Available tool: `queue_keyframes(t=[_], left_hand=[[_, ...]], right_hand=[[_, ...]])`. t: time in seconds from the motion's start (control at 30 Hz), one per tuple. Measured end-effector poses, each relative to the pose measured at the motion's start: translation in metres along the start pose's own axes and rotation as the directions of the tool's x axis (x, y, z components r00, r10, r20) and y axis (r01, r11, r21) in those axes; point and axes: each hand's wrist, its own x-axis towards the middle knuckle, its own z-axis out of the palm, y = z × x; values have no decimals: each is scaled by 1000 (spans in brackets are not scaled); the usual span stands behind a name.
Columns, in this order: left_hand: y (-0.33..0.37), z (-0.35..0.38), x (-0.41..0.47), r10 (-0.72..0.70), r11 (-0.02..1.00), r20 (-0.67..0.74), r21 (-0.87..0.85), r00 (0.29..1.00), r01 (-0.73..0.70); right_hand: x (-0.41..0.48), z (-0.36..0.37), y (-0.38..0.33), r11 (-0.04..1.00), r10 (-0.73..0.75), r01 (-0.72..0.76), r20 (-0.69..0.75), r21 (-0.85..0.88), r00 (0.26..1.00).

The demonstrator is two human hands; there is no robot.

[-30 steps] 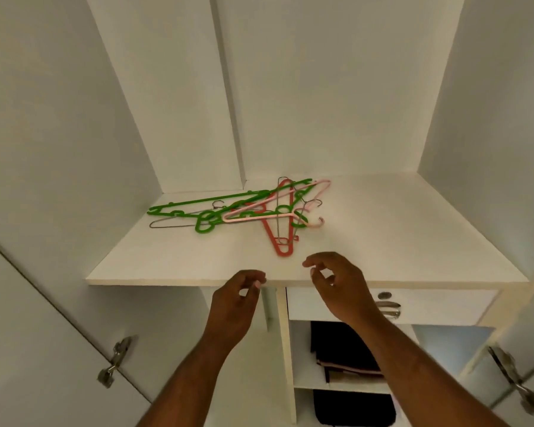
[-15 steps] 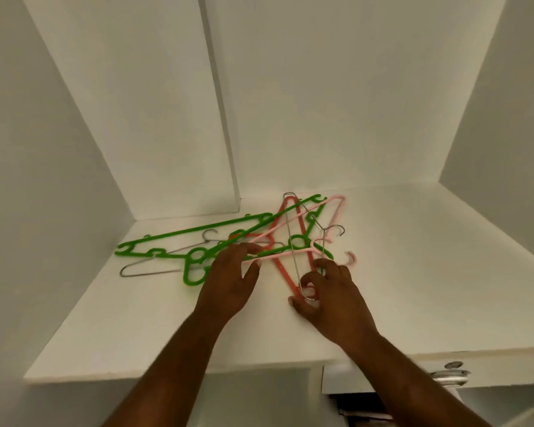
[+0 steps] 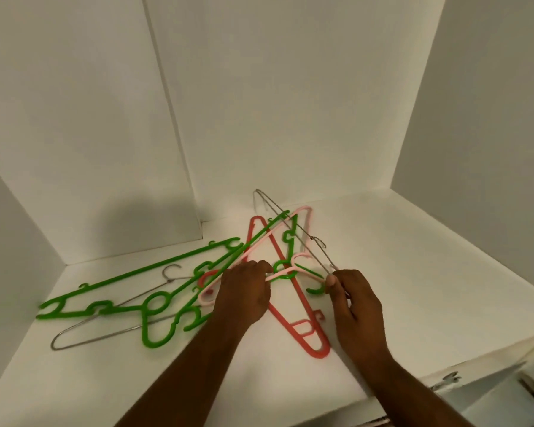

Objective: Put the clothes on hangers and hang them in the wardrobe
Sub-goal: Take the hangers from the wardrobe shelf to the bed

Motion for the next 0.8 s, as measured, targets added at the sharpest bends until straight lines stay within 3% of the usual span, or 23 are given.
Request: queue_keyframes(t=[0.1,0.27,0.47,0.53,0.6,0.67,0.7,0.73,0.8], left_hand=[[1,0,5,-41,998,5,49,999,40],[8,-9,9,-114,991,-31,61,993,116],[23,-28,23,-282,955,-130,-138,951,264],[29,-36,29,-361,903,-139,-299,922,308],[37,-46,34,-487,727,-46,-575,872,375],[43,-54,35,-537,365,147,-847,831,386],[48,-60,33,-515,202,230,-904,826,377],[50,-62,31,-482,99,284,-922,829,374],[55,-64,25,-408,46,337,-921,848,388]], right_hand=[[9,-8,-3,996,33,-24,-108,83,994],[30,-22,-1,991,40,-18,-167,136,985],[42,-28,-2,991,39,-27,-92,135,995],[41,-24,-4,992,-10,16,-48,125,999],[39,-16,-6,994,-66,63,21,92,998],[34,-8,-7,985,-166,159,104,72,981],[31,-4,-7,971,-238,230,156,70,959],[28,-1,-8,953,-304,296,217,69,928],[22,4,-10,924,-375,378,333,59,865]])
